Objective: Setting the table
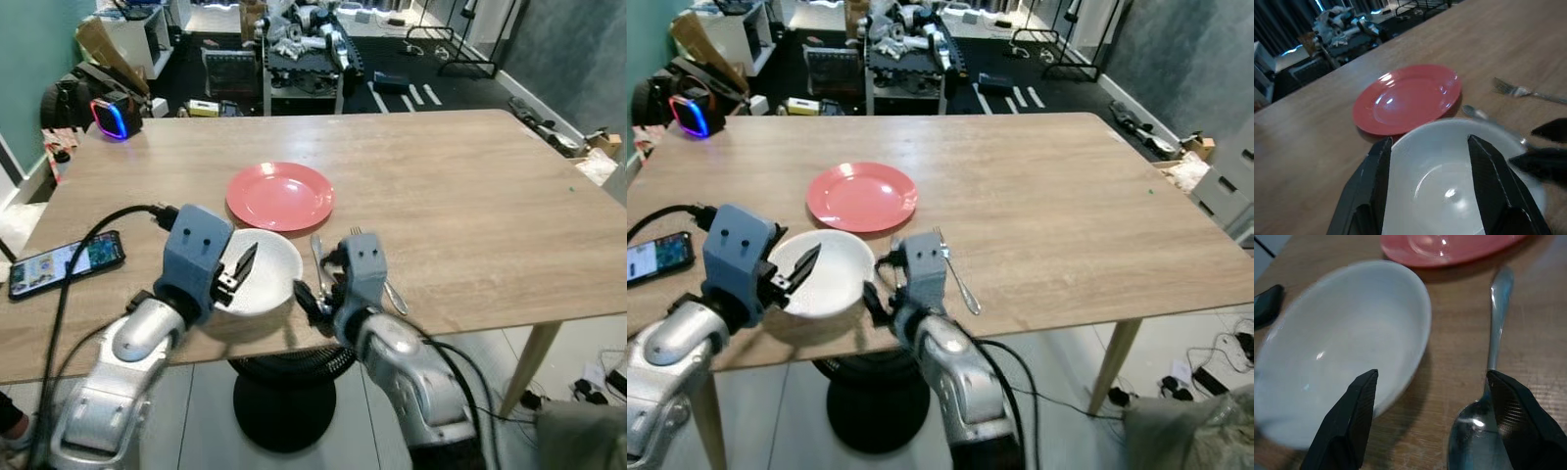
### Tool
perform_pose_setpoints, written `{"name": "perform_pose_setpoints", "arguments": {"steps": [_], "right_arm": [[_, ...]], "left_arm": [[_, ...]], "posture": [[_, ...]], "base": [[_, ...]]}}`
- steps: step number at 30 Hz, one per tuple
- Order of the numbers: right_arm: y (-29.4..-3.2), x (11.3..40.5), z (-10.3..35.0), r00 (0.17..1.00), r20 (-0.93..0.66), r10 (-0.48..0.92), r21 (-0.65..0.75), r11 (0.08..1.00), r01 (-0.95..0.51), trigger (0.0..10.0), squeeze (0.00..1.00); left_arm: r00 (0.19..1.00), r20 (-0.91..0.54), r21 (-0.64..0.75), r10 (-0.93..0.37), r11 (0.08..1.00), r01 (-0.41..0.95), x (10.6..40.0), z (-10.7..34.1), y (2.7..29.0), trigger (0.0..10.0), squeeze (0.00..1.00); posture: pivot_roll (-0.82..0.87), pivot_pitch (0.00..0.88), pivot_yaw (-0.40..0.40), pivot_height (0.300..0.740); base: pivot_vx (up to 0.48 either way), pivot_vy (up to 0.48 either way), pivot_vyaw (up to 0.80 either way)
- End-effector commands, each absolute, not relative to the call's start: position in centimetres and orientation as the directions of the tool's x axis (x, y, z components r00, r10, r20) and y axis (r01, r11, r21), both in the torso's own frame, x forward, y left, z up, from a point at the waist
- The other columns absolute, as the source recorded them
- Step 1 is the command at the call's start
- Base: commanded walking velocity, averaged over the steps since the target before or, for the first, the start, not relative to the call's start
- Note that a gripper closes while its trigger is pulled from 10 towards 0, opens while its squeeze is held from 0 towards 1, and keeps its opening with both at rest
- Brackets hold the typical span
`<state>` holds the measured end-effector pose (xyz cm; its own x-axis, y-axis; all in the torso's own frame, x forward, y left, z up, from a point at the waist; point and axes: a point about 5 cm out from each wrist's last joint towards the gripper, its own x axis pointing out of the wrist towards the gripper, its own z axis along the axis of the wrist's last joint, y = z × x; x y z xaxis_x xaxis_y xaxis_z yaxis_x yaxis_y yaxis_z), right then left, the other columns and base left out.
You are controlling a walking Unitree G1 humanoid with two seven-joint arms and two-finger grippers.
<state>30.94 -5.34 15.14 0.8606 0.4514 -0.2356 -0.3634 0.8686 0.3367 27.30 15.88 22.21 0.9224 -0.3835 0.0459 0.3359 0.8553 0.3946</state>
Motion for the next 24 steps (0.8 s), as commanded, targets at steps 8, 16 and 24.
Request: {"name": "perform_pose_setpoints", "arguments": {"steps": [8,16,24], "right_arm": [[-3.0,31.2,15.2,0.813,-0.269,0.517,0.365,0.835,-0.411,10.0,0.00],[-1.5,30.4,14.7,0.794,-0.261,0.549,0.100,0.833,-0.544,4.9,0.00],[-1.6,29.9,13.8,0.802,-0.249,0.543,0.125,0.839,-0.529,0.0,0.00]], "left_arm": [[0.939,0.043,0.377,-0.342,0.876,0.302,26.8,22.0,16.3,10.0,0.00],[0.943,0.042,0.350,-0.330,0.889,0.295,26.6,21.6,15.6,10.0,0.00],[0.952,0.042,0.341,-0.303,0.900,0.271,27.0,21.3,15.9,10.0,0.00]], "posture": [[0.07,0.107,-0.038,0.740],[0.07,0.105,-0.052,0.740],[0.06,0.094,-0.050,0.740]], "base": [[0.000,0.000,0.00],[0.000,0.000,0.00],[0.000,0.000,0.00]]}}
